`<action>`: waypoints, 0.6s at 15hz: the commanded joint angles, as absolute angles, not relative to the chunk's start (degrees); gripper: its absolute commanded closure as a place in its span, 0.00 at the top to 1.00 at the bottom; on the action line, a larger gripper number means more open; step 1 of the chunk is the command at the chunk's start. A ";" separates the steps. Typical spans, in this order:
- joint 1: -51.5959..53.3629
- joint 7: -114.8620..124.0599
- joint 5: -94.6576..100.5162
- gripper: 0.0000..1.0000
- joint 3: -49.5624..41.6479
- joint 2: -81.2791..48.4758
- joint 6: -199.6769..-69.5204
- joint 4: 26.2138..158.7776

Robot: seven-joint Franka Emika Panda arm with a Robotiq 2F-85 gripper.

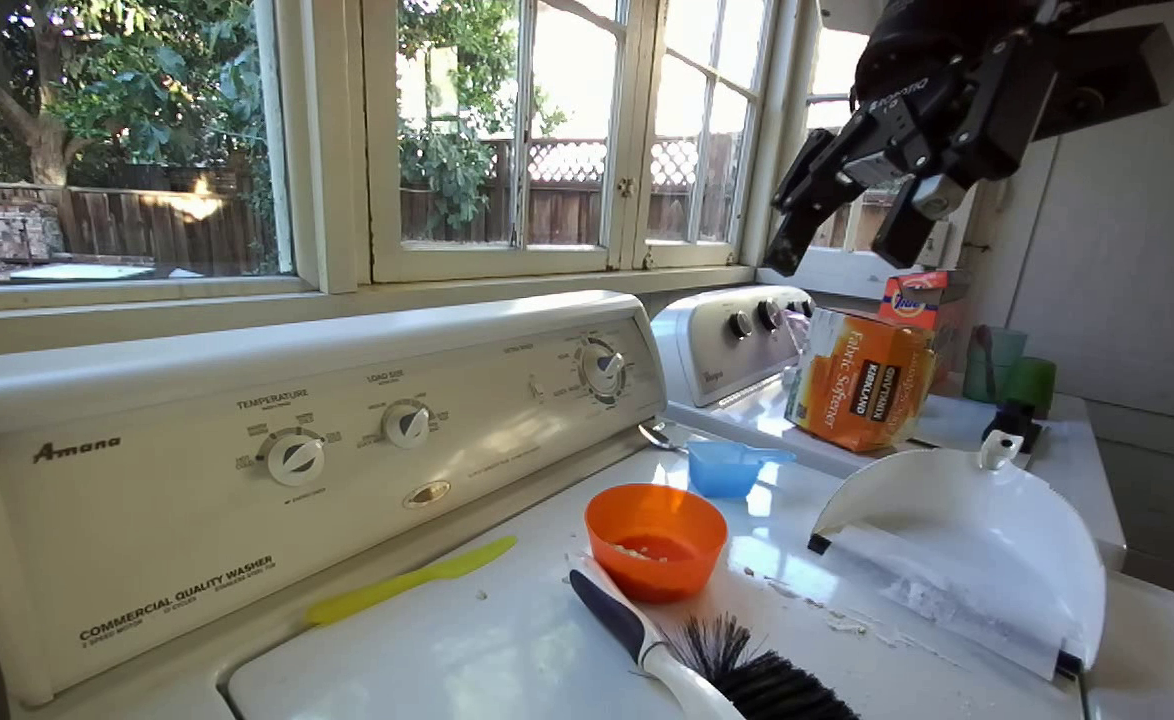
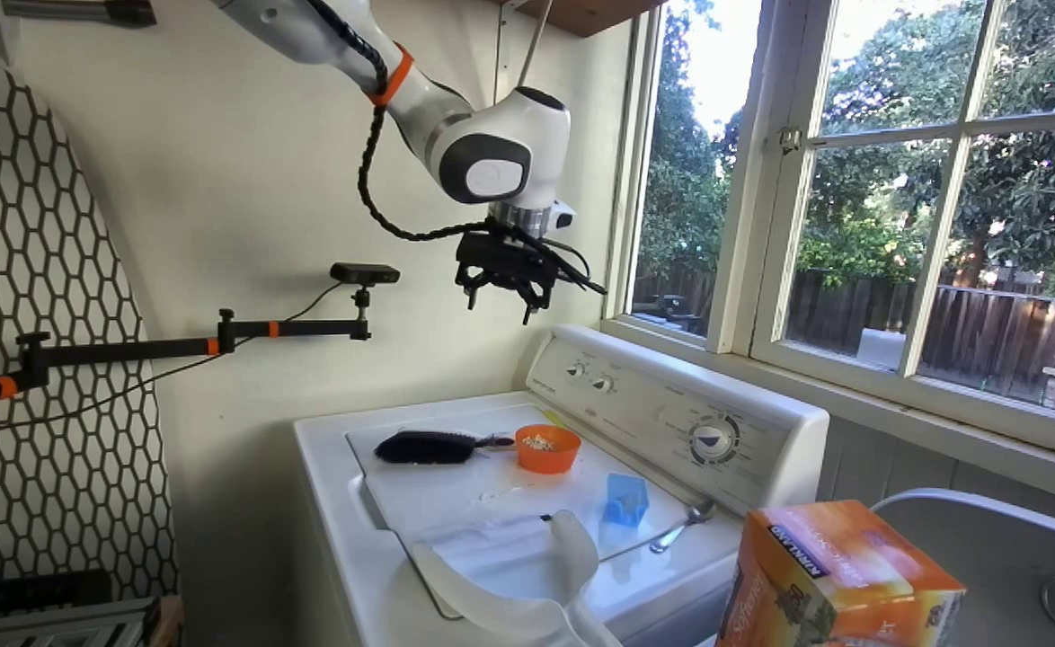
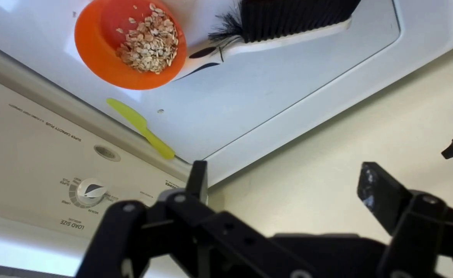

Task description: Turn the second knob on the washing machine on the left to the left.

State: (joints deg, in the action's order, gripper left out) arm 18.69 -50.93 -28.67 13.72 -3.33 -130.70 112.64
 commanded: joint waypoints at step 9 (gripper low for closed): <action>19.03 -36.41 -18.28 1.00 17.38 -19.88 -136.57 99.76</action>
